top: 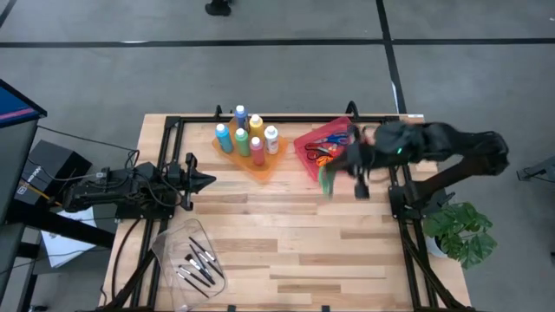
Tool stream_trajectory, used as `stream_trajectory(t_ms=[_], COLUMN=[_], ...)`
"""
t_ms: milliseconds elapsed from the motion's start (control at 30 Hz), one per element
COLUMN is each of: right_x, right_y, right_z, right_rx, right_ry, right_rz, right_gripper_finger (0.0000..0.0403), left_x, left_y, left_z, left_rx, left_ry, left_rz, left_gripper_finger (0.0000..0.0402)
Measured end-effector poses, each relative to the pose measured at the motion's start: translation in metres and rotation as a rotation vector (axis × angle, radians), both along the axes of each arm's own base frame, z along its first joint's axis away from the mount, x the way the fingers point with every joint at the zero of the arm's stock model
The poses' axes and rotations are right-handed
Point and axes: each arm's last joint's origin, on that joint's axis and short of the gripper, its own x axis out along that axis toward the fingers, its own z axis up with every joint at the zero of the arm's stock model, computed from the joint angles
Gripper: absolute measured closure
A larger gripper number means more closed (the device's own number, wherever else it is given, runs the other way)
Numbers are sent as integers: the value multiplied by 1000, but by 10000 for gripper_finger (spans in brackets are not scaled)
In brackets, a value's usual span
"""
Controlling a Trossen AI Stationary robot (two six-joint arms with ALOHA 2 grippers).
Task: Pick & Place Paint Supplies
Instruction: Put the green scissors into the pink bin
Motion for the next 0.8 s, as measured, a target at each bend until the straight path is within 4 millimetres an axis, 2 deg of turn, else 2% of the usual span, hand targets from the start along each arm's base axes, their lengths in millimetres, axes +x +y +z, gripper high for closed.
stream_trajectory(t_ms=[167,300,467,667,800], right_x=[-19,-17,4,34,53], right_y=[-36,-67,-111,-169,-199], right_z=[6,-6,-35,-81,-118], right_rx=[-77,-119,-136,-60,39], right_ry=[-3,108,314,528,652], right_rz=[-322,-571,-709,-719,-676], right_gripper_finger=[392,392,392,392,392], left_x=[0,0,0,0,0], left_y=[0,0,0,0,0], left_z=[0,0,0,0,0], left_rx=[0,0,0,0,0], left_ry=[0,0,0,0,0], left_rz=[0,0,0,0,0], left_gripper_finger=[401,401,401,401,401])
